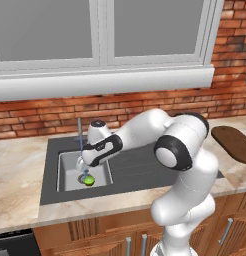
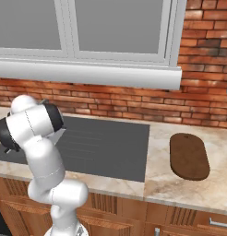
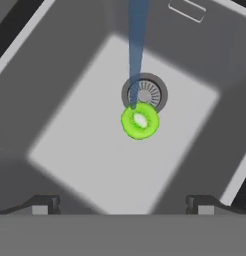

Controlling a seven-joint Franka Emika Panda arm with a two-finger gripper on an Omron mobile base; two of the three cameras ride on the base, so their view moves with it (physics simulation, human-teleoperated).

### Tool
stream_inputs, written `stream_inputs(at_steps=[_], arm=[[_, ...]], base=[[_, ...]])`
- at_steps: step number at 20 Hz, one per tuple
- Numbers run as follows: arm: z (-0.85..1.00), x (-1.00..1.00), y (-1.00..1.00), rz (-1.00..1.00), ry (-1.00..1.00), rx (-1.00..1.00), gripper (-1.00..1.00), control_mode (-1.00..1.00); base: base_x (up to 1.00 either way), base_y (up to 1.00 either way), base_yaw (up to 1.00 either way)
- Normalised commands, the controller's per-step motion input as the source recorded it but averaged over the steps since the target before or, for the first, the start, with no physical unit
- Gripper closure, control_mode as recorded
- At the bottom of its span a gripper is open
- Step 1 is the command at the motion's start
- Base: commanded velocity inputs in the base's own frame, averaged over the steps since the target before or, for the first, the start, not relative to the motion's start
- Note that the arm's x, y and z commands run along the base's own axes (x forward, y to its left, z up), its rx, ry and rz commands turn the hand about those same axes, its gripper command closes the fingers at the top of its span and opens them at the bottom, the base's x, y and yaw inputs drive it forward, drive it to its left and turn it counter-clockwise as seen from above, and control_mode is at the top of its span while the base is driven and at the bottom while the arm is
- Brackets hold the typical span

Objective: Pick the kiwi from the sink and place it on the cutting board to airdry. Then turn off the sink faucet.

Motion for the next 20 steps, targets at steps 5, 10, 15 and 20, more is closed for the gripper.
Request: stream_inputs(at_steps=[5, 10, 15, 20], arm=[[-0.15, 0.16, 0.07, -0.02, 0.0, -0.01, -1.0, -1.0], [-0.16, 0.14, 0.08, -0.04, 0.0, -0.01, -1.0, -1.0], [-0.17, 0.14, 0.12, -0.04, 0.0, -0.01, -1.0, -1.0], [-0.21, 0.17, 0.07, -0.04, 0.0, 0.0, -1.0, -1.0]], base=[[0.0, 0.0, 0.0], [0.0, 0.0, 0.0], [0.0, 0.0, 0.0], [0.0, 0.0, 0.0]])
